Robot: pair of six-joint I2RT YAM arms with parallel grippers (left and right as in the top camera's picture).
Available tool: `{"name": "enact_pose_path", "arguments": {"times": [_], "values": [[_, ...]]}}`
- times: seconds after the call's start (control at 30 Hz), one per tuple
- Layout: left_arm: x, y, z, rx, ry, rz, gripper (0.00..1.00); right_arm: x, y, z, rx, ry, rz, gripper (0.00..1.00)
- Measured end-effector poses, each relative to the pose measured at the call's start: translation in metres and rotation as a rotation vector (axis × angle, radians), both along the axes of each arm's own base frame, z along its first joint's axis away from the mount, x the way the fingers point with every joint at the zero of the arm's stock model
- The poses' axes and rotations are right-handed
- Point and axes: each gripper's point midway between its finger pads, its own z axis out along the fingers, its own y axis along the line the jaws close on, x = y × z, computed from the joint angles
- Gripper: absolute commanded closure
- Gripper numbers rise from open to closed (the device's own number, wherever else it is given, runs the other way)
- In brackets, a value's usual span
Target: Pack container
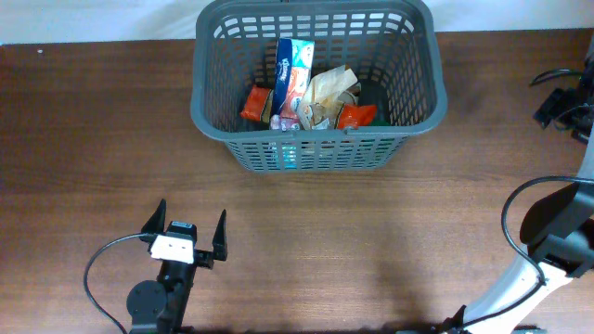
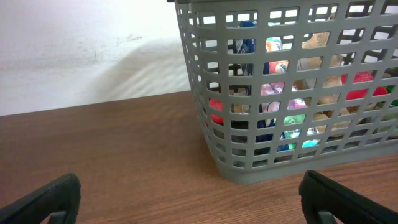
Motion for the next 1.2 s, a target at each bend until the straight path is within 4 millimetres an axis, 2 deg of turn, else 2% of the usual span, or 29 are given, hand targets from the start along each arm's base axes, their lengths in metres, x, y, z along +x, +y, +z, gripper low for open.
{"name": "enact_pose_path", "arguments": {"times": [0.87,1.0,1.2], "values": [[0.0,0.0,0.0,0.0,0.0,0.0,0.01,0.0,0.001,0.003,-0.004,-0.007,0.003,0.01],[0.0,0.0,0.0,0.0,0.0,0.0,0.01,0.001,0.015,0.029,-0.03,-0.063,0.032,0.01],[0.0,0.0,0.0,0.0,0.0,0.0,0.01,0.009,0.059,0.104,-0.116,-0.274,0.142,0.01]]}}
